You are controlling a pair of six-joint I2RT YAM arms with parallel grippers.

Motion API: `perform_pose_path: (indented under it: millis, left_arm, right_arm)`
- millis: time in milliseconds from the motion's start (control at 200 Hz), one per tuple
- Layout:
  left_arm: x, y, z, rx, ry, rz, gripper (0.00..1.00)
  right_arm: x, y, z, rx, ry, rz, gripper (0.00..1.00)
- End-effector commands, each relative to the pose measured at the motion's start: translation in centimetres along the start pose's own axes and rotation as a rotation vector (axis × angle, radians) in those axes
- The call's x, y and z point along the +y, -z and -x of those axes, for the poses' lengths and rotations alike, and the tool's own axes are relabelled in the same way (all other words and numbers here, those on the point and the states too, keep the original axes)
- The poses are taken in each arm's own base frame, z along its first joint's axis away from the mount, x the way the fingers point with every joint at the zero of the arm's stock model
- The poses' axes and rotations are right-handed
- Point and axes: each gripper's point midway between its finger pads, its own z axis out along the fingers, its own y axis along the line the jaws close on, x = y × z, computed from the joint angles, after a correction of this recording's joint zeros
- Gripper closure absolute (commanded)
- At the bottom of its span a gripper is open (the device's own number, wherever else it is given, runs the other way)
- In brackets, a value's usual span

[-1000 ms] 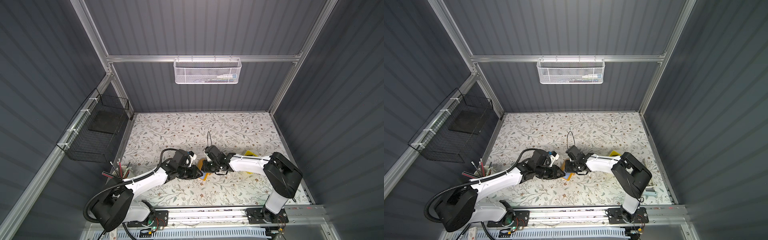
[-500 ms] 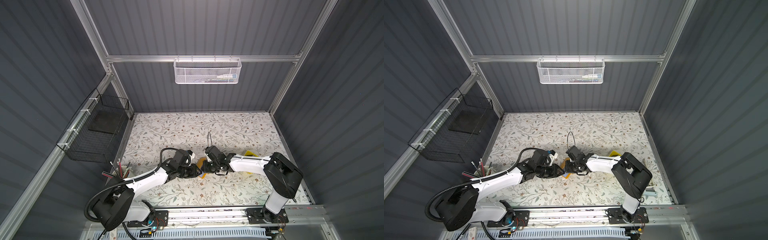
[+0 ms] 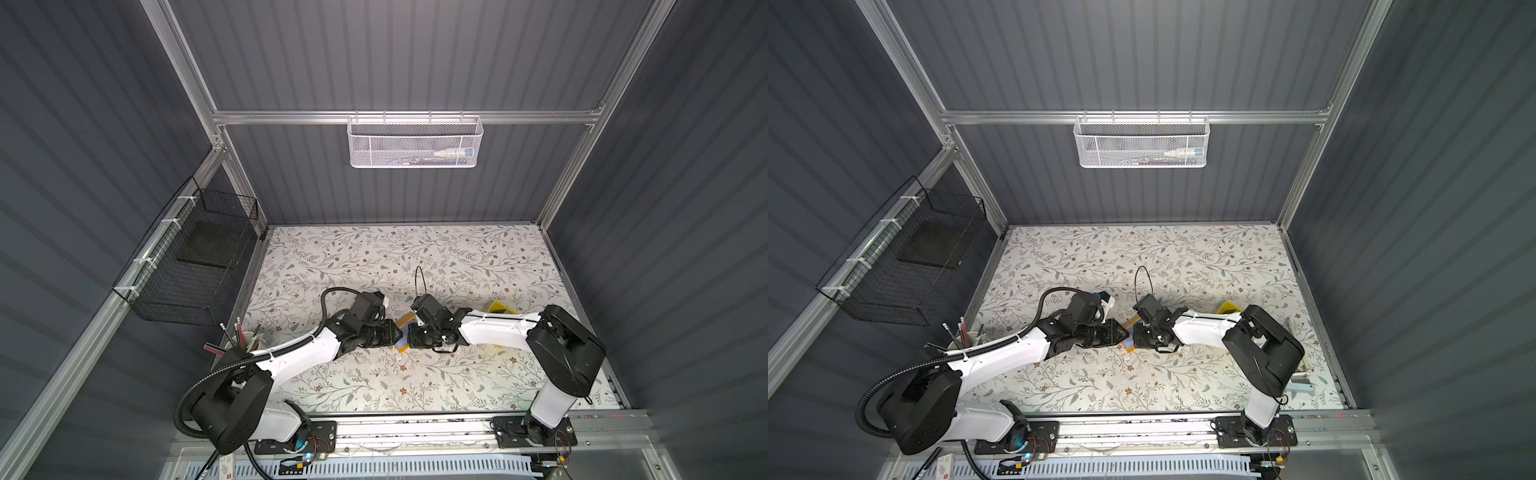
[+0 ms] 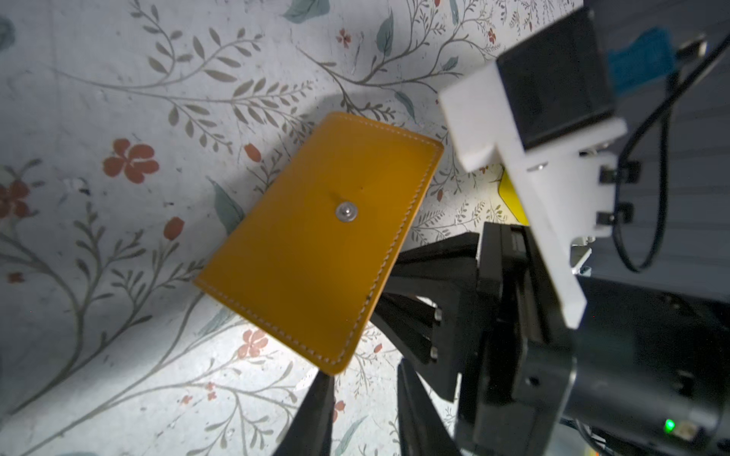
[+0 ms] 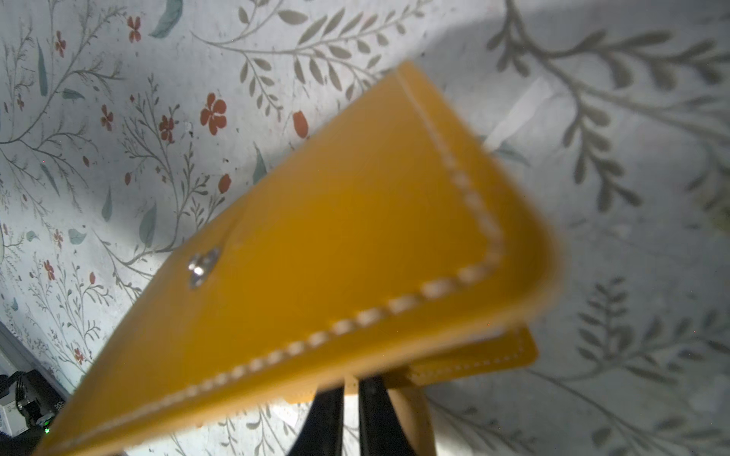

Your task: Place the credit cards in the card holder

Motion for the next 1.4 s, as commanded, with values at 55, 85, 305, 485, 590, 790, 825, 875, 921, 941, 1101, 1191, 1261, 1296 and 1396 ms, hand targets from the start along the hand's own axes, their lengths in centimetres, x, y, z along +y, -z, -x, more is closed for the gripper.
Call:
perform_pose_path:
  millis: [55,85,305,485,590,790,825,875,921,941,1101,1191,1261,1296,1396]
  left_arm:
    - [0.5,0.0,1.5,-0.025,-0.034,0.069,0.72]
    - [0.5,0.0,1.6,-0.026,-0.035,0.071,0.72]
    - [1.2,-0.4,3.0,-0.022,-0.026,0.075,0.71]
    - [1.2,-0.6,4.5,-0.022,-0.040,0.073,0.70]
    - [0.8,-1.2,4.8,-0.001,-0.066,0.063,0.62]
    - [0.8,-2.0,5.2,0.034,-0.146,0.061,0.54]
    - [0.9,-2.2,5.1,0.046,-0.157,0.063,0.53]
    - [1.0,-2.4,5.2,0.058,-0.166,0.068,0.54]
    - [1.2,-2.7,5.2,0.064,-0.171,0.073,0.53]
    - [1.2,-2.8,5.3,0.067,-0.173,0.074,0.53]
    - [1.6,-3.5,5.9,0.069,-0.189,0.077,0.47]
    - [1.2,-3.8,6.3,0.068,-0.232,0.050,0.45]
    - [0.4,-3.7,6.2,0.078,-0.289,0.008,0.41]
    - [0.3,-3.7,6.4,0.077,-0.319,0.007,0.39]
    - [0.1,-3.5,6.4,0.092,-0.403,0.001,0.34]
  right_arm:
    - [-2.3,-0.6,-1.7,0.039,-0.002,-0.081,0.87]
    - [-2.3,-0.7,-1.7,0.040,-0.001,-0.083,0.87]
    - [-2.6,-0.7,-1.8,0.040,-0.002,-0.086,0.87]
    - [-2.8,-0.7,-1.8,0.038,0.001,-0.096,0.88]
    - [-2.9,-0.7,-1.7,0.036,0.001,-0.097,0.88]
    - [-3.0,-0.6,-1.7,0.035,0.000,-0.098,0.88]
    - [-3.0,-0.6,-1.7,0.035,-0.001,-0.098,0.88]
    - [-3.0,-0.6,-1.6,0.033,0.000,-0.099,0.88]
    - [-3.0,-0.5,-1.6,0.032,-0.002,-0.098,0.88]
    - [-3.1,-0.5,-1.6,0.033,-0.002,-0.100,0.88]
    - [-3.3,-0.5,-1.6,0.032,-0.006,-0.104,0.88]
    - [-3.4,-0.5,-1.7,0.034,-0.008,-0.107,0.88]
    - [-3.5,-0.5,-1.7,0.032,-0.007,-0.107,0.88]
    - [-3.5,-0.4,-1.7,0.031,-0.008,-0.108,0.88]
    - [-3.6,-0.3,-1.6,0.027,-0.012,-0.108,0.88]
